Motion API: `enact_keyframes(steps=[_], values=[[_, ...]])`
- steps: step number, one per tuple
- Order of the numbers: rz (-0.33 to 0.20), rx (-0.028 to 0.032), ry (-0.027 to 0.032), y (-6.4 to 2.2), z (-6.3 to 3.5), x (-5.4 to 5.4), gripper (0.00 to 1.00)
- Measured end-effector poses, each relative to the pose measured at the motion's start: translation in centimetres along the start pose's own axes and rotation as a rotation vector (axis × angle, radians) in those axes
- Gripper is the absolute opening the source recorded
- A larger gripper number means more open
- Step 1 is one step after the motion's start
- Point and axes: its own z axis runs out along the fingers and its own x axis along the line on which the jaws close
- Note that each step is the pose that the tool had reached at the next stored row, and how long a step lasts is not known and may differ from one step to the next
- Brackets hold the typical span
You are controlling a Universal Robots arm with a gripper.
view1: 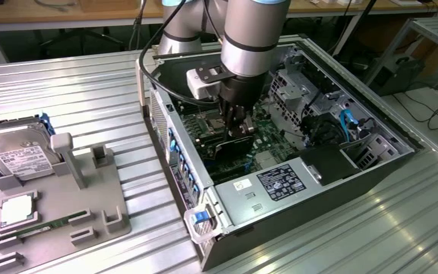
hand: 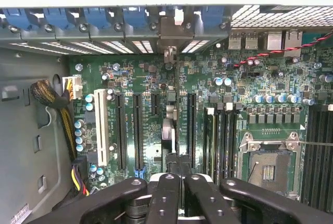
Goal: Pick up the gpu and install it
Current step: 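Insert the gpu into the slot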
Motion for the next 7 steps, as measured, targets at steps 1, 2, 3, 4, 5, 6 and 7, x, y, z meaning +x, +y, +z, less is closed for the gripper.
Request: enact_keyframes(steps=[1, 2, 3, 4, 5, 6, 7], values=[[0.0, 0.0, 0.0, 0.0, 0.0, 0.0, 0.11], [0.0, 0.0, 0.0001, 0.0, 0.0, 0.0, 0.11], [0.0, -0.0001, 0.0001, 0.0, 0.0, 0.0, 0.11], [0.0, 0.0, 0.0, 0.0, 0.0, 0.0, 0.11], [0.0, -0.0001, 0.0, 0.0, 0.0, 0.0, 0.11], [0.0, 0.0, 0.0001, 0.0, 0.0, 0.0, 0.11], [0.0, 0.0, 0.0, 0.0, 0.0, 0.0, 0.11]])
